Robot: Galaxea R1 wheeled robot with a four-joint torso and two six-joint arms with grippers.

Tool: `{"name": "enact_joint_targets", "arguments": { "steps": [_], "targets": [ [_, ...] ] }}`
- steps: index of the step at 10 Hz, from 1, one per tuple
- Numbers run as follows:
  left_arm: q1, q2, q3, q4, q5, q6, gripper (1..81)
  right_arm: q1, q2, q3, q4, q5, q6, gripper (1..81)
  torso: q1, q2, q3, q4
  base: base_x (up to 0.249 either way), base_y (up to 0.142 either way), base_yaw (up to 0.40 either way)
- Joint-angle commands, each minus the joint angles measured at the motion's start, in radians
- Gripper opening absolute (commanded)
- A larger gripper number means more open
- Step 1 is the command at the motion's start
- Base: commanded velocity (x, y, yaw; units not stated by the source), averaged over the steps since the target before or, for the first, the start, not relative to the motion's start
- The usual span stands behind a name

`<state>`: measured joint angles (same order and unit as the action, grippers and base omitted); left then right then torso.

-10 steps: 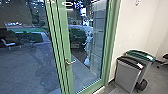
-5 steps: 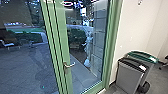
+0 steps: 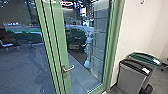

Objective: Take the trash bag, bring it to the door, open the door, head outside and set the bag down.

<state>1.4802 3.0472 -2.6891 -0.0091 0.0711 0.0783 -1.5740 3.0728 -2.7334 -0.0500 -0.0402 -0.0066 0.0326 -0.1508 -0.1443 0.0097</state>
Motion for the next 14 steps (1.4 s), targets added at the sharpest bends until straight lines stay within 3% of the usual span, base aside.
{"name": "enact_joint_targets", "arguments": {
  "steps": [1, 14],
  "targets": [
    [-0.042, 0.006, 0.008, 0.008, 0.061, 0.005, 1.0, 0.036, 0.01, 0.009, -0.005, -0.055, -0.004, 81.1, 0.0, 0.0, 0.0, 0.0, 0.149, 0.0, 0.0],
    [-0.041, 0.006, 0.008, 0.009, 0.061, 0.005, 1.0, 0.038, 0.017, 0.009, -0.005, -0.055, -0.004, 81.1, 0.0, 0.0, 0.0, 0.0, 0.116, 0.0, 0.0]
  ]
}}
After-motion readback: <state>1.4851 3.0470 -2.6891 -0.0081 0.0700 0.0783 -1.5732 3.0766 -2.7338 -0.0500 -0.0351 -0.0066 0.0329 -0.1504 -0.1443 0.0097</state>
